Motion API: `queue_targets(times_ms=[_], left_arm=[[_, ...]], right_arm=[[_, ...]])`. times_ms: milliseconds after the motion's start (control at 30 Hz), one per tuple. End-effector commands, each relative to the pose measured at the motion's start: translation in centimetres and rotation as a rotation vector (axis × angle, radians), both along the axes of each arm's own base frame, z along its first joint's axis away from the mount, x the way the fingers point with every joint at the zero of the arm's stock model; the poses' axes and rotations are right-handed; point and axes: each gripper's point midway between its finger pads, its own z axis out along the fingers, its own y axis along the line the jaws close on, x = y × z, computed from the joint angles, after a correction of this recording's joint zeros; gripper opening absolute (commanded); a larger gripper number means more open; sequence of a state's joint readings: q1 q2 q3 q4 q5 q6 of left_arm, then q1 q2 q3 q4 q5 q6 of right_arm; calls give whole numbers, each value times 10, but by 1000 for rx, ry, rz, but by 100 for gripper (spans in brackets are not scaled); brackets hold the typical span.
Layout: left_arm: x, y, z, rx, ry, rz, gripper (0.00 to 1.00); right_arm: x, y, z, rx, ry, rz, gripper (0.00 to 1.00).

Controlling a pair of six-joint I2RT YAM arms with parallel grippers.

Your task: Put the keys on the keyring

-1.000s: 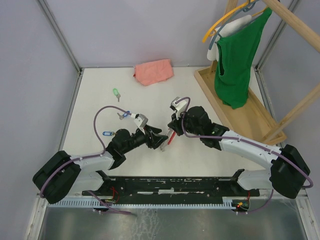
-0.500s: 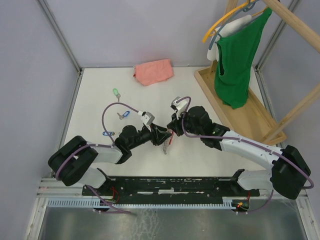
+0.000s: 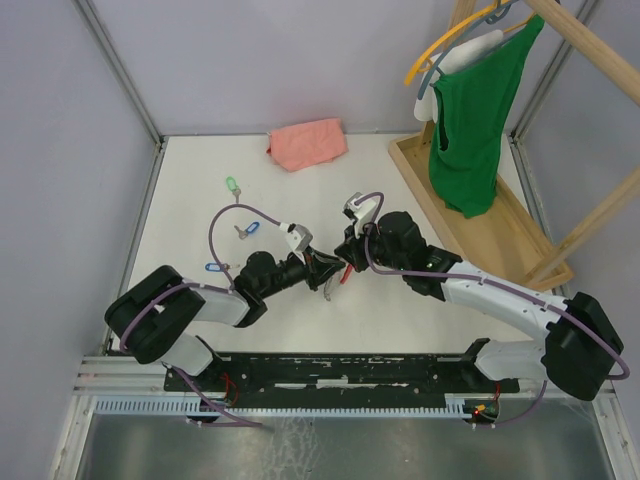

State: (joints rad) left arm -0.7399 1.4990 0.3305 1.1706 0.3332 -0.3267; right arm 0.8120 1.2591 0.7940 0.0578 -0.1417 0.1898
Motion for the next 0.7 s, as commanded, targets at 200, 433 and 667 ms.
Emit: queue_targets(times_ms=[200, 433, 667], left_arm=[[12, 9, 36, 40, -278, 67, 3], [18, 19, 45, 175, -473, 141, 3], [20, 29, 57, 284, -583, 176, 3]], right_arm=[[-16, -6, 39, 66, -26, 28, 19], [-24, -25, 54, 2, -28, 15, 42], [-28, -36, 62, -63, -63, 30, 50]])
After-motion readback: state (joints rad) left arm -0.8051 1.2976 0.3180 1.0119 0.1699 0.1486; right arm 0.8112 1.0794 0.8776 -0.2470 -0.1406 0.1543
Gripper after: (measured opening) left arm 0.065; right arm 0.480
